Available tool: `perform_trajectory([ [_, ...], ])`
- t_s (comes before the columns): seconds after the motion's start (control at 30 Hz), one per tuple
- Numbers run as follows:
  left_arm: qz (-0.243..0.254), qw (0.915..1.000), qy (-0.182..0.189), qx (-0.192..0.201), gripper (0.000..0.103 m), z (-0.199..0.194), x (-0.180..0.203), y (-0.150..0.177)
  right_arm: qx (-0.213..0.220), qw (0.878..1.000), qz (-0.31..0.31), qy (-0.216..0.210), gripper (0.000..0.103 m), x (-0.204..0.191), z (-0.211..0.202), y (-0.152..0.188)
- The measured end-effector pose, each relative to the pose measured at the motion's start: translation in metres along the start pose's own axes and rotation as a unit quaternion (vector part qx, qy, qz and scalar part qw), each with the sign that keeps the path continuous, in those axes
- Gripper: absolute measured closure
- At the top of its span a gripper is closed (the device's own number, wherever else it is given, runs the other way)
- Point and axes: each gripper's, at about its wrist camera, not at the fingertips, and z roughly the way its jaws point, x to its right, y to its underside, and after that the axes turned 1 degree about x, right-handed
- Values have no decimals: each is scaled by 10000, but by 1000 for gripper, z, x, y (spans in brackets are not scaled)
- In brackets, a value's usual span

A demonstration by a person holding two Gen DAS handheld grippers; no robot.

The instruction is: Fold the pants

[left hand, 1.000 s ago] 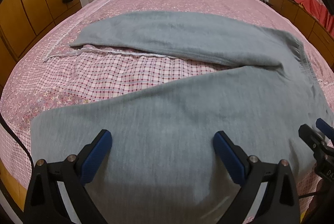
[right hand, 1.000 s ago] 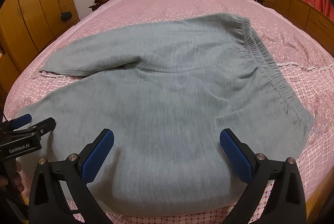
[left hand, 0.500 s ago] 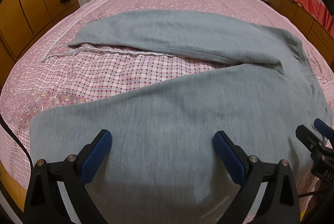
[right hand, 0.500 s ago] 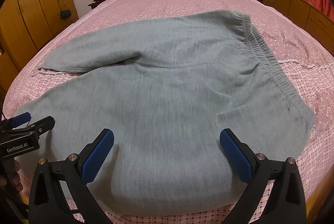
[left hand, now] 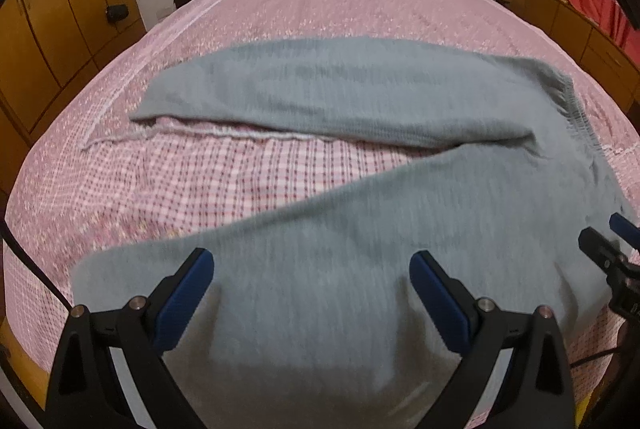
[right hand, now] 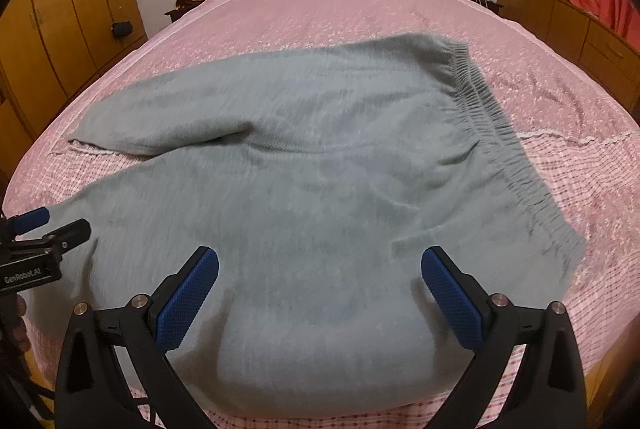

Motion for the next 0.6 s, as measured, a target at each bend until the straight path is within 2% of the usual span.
perform_trajectory([
  [0.13, 34, 9999, 141, 22, 2, -2, -8, -10, -25, 10000, 20, 42, 0, 9, 0, -7],
  [0.47, 270, 9993, -223, 125, 2, -1, -42, -49, 42, 9994, -196, 274, 0, 36, 0, -45],
  [0.6, 267, 9995, -175, 43, 2, 7, -53, -69, 140, 9988, -321, 353, 0, 43, -1, -62],
])
